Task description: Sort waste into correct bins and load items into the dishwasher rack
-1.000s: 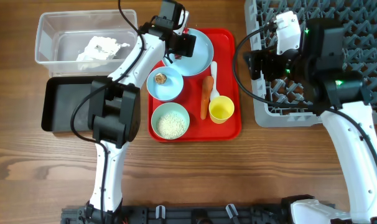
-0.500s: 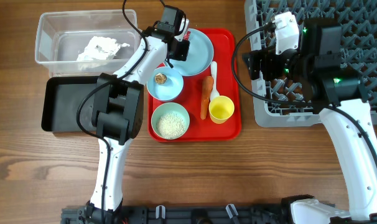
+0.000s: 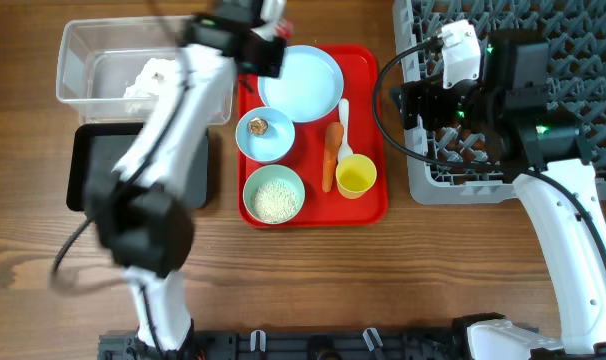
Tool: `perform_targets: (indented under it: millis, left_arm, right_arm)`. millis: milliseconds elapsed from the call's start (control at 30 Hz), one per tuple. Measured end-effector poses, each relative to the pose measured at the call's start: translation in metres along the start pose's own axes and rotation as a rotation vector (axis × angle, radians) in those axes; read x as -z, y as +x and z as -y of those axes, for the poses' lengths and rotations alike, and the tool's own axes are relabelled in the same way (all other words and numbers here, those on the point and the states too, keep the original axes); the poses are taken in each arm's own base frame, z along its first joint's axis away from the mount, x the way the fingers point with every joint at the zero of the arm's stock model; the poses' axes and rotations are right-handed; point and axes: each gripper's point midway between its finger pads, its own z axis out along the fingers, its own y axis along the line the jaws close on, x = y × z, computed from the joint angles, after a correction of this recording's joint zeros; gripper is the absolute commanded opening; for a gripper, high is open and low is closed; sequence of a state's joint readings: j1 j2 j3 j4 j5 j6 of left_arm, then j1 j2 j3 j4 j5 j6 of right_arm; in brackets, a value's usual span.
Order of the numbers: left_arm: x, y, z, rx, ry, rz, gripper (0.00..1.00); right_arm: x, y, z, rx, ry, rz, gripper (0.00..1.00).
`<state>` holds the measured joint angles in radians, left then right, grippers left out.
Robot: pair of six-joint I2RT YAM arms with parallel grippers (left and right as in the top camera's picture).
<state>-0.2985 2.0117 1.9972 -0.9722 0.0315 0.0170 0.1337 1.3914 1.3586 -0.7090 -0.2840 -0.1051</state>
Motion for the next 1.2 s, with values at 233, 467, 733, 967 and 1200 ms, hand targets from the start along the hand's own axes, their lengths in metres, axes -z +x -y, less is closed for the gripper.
perform_targets:
  millis: [233,467,733,967,1200]
  left_arm:
    - [0.043,0.015,-0.110,0.183,-0.194,-0.022,0.20]
    - [-0.043,0.056,-0.181,0.304,-0.251,-0.132,1.00]
    - [-0.055,0.050,-0.175,0.317,-0.168,-0.105,1.00]
    - [0.006,0.023,-0.082,0.238,0.092,-0.045,1.00]
    - [0.005,0.082,0.043,0.069,0.259,-0.276,1.00]
  right_arm:
    - [0.000,0.000,0.000,0.000,0.000,-0.001,0.95]
    - [0.000,0.000,0.000,0.000,0.000,0.000,0.95]
    - [0.000,0.000,0.000,0.000,0.000,-0.001,1.00]
    - [0.000,-0.002,-0.009,-0.002,-0.053,0.011,1.00]
    - [0.001,-0.003,-0.015,-0.002,-0.089,0.015,1.00]
